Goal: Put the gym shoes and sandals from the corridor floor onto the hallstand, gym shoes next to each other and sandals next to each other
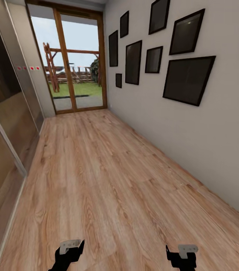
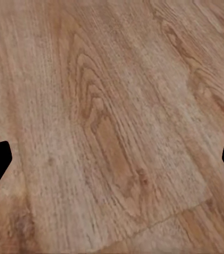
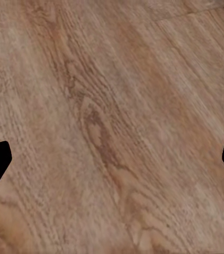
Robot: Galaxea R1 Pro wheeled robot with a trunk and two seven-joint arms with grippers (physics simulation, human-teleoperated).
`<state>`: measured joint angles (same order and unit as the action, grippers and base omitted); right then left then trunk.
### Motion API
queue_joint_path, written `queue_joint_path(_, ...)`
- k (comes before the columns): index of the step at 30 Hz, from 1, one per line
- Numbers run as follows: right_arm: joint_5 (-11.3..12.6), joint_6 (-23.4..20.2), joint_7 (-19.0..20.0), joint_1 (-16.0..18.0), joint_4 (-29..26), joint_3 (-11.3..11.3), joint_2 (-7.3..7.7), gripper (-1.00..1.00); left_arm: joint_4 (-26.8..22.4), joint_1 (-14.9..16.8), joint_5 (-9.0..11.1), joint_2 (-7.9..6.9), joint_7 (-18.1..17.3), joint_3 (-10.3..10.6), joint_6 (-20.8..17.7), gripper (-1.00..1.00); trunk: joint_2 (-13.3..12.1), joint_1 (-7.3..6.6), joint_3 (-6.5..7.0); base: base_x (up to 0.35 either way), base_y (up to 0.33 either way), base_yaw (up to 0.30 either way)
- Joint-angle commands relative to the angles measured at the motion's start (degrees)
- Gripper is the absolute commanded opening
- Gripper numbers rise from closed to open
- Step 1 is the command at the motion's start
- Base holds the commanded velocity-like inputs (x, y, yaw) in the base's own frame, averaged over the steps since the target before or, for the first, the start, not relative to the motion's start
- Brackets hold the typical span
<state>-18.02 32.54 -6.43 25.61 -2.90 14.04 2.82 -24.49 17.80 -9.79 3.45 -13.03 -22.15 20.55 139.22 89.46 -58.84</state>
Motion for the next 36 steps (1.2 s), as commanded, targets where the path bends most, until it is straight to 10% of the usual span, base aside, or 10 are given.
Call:
queue_joint_path(1,-0.6,0.2,-0.3,0.1,0.1,0.3,-0.01,1.0,-0.2,-0.6,-0.4,0.0,-0.3,-0.5,0.2,1.0,0.0,0.02,-0.05,0.303,0.005,-0.265)
queue_joint_path(36,-0.6,0.2,-0.3,0.1,0.2,0.2,-0.01,1.0,0.4,-3.3,-0.4,-0.47,-0.4,-0.8,4.4,1.0,0.0,0.02,-0.05,0.109,0.018,-0.265)
